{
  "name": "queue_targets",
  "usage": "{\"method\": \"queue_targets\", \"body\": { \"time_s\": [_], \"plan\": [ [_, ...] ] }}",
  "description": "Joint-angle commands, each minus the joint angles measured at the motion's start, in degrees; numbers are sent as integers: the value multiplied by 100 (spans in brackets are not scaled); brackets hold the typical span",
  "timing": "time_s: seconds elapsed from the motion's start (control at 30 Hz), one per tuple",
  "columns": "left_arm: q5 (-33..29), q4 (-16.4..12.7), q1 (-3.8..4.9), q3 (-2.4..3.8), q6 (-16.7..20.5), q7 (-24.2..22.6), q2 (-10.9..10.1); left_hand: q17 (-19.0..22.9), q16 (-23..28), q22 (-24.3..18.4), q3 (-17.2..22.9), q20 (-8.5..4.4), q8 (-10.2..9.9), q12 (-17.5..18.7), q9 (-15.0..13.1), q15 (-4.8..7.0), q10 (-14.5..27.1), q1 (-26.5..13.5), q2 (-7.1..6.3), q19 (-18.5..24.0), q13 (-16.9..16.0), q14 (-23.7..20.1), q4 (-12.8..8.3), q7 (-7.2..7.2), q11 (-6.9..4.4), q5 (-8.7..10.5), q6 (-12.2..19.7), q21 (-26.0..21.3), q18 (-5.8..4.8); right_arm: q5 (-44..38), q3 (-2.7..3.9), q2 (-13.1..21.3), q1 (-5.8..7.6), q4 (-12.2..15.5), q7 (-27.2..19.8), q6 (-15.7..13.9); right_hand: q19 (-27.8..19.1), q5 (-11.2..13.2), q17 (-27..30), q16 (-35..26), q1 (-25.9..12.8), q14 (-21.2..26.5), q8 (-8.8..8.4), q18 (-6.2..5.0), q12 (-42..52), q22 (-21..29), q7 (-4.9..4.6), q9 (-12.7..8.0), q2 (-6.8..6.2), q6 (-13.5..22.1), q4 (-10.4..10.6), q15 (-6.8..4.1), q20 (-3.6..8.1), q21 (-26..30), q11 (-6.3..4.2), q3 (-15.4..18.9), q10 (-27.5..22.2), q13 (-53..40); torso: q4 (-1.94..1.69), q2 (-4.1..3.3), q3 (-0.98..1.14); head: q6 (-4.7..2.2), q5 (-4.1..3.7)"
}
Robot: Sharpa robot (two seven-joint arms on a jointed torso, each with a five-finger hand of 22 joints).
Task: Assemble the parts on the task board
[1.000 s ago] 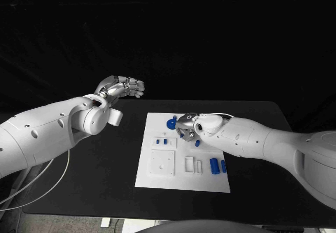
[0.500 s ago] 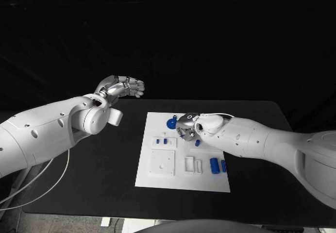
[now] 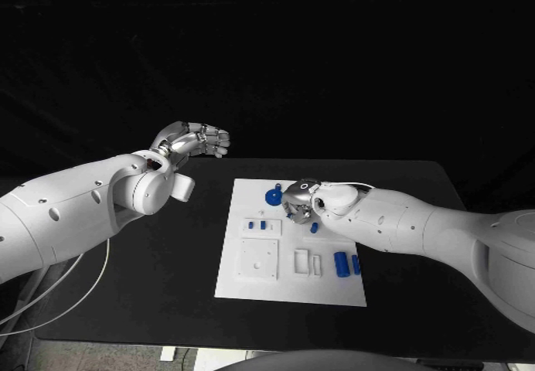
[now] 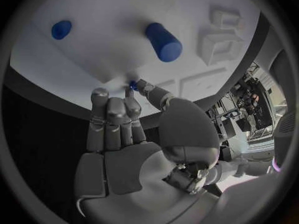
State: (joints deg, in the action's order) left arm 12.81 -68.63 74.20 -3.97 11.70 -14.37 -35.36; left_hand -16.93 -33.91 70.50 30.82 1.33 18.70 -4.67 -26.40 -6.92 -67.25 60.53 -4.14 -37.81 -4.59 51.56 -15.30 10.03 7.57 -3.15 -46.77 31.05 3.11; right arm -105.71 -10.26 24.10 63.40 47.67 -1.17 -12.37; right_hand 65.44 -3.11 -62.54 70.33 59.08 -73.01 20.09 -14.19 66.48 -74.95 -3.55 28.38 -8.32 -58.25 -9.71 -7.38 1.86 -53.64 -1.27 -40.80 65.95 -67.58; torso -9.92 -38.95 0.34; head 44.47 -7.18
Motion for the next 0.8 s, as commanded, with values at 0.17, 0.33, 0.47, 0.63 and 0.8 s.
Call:
{"method": "queue_targets", "body": {
  "time_s": [0.17, 0.33, 0.47, 0.63, 0.8],
  "plan": [
    [45, -26, 5, 5, -94, 45, -17, -13, -26, 9, -49, -2, 23, -28, 11, 13, -55, 43, -4, -44, -6, 44, -3, 21, -9, -15, 16, 18, 39, 0, -2, 21, -3, 43, 173, -49, 23, 30, -1, 22, -68, -18, 6, -81, -50, -89, -125, -4, -126, -196, 43, 8, 11, -6, -23, 18, 7, 47, 10, -7, 2, -6, 2],
    [45, -21, 5, 5, -94, 50, -25, -20, -27, 11, -50, -7, 22, -26, 13, 16, -55, 45, -10, -48, -5, 46, -6, 21, -9, -14, 19, 17, 37, 34, -3, 39, -3, 80, 261, -131, 36, 30, 0, 12, -128, -21, -18, -81, -131, -85, -138, -15, -285, -169, 78, 12, 19, -1, -11, 75, -51, 99, 8, -10, 2, -8, -7],
    [46, -10, 5, 5, -87, 48, -21, -24, -25, 13, -52, -9, 20, -23, 15, 16, -51, 45, -16, -49, -3, 43, -8, 22, -8, -14, 23, 15, 35, 66, -2, 44, -3, 82, 256, -143, 36, 30, 2, -1, -195, -17, -41, -81, -178, -79, -151, -24, -399, -136, 126, 21, 21, 11, 1, 141, -91, 119, 4, -9, 4, -14, -13],
    [49, -8, 5, 5, -87, 52, -22, -29, -23, 14, -53, -11, 19, -19, 17, 16, -47, 46, -18, -50, -1, 40, -9, 23, -6, -14, 27, 12, 32, 66, -2, 51, -3, 86, 249, -122, 37, 29, 2, -4, -203, -16, -47, -81, -184, -77, -154, -26, -420, -128, 136, 23, 24, 15, 3, 158, -95, 117, 1, -11, 4, -9, -14],
    [49, 1, 5, 5, -84, 51, -25, -33, -22, 15, -53, -14, 16, -16, 20, 16, -43, 48, -21, -50, 1, 37, -10, 25, -4, -14, 33, 9, 29, 66, -2, 66, -3, 94, 243, -108, 36, 29, 2, -8, -169, -15, -52, -81, -190, -75, -154, -28, -429, -122, 125, 24, 31, 21, 4, 155, -99, 114, 5, -13, 6, -11, -19]
  ]
}}
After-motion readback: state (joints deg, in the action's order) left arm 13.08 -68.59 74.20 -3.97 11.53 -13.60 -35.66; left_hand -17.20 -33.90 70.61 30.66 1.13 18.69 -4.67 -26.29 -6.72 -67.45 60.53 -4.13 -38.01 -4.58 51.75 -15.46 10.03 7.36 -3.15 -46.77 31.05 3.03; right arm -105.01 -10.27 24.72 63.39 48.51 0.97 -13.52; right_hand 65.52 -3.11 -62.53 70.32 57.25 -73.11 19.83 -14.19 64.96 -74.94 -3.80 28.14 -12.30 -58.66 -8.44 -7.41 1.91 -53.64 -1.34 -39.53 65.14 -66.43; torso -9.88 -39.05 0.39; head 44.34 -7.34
